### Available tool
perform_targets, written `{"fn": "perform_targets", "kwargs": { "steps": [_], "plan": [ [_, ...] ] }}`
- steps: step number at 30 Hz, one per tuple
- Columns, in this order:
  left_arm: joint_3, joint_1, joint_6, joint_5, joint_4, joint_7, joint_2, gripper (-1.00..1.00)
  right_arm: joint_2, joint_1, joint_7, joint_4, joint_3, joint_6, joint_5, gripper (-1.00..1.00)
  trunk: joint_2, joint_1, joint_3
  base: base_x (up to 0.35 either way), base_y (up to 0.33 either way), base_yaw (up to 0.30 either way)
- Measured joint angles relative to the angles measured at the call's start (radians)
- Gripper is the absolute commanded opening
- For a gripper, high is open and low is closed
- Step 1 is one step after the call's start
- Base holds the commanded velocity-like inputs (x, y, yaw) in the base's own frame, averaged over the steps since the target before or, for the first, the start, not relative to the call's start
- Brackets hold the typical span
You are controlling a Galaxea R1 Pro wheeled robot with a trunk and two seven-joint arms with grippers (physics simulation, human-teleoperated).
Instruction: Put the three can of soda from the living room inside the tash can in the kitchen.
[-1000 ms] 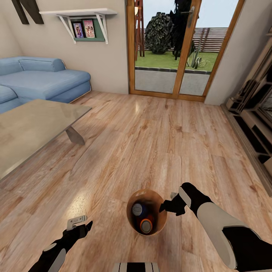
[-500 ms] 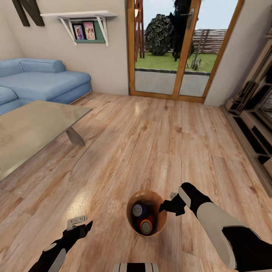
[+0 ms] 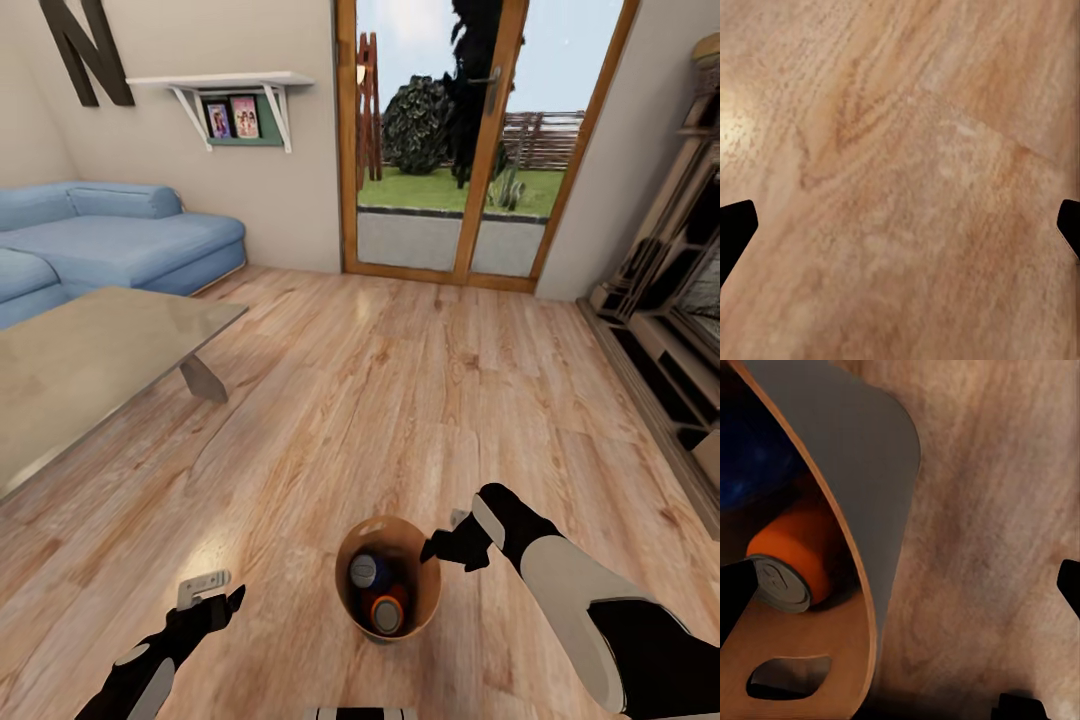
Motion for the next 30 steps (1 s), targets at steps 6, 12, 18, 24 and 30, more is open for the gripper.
{"fn": "perform_targets", "kwargs": {
  "steps": [6,12,18,24,30],
  "plan": [
    [0.000,0.000,0.000,0.000,0.000,0.000,0.000,1.00,0.000,0.000,0.000,0.000,0.000,0.000,0.000,1.00,0.001,-0.003,0.023,0.000,0.000,0.000],
    [0.000,-0.001,0.000,0.000,0.000,0.000,0.000,1.00,0.000,0.001,0.000,0.000,0.000,0.000,0.001,1.00,0.003,-0.005,0.046,0.000,0.000,0.000],
    [-0.001,-0.001,0.000,0.000,0.000,0.000,-0.001,1.00,0.001,0.000,0.000,0.000,0.000,0.000,0.001,1.00,0.004,-0.008,0.070,0.000,0.000,0.000],
    [-0.001,-0.001,0.000,0.000,0.000,0.000,-0.001,1.00,0.001,0.000,0.000,0.000,0.000,0.000,0.001,1.00,0.006,-0.011,0.093,0.000,0.000,0.000],
    [-0.001,-0.001,0.000,0.000,0.001,-0.001,-0.001,1.00,0.000,0.001,-0.001,0.000,0.000,0.000,0.001,1.00,0.007,-0.013,0.116,0.000,0.000,0.000]
  ]
}}
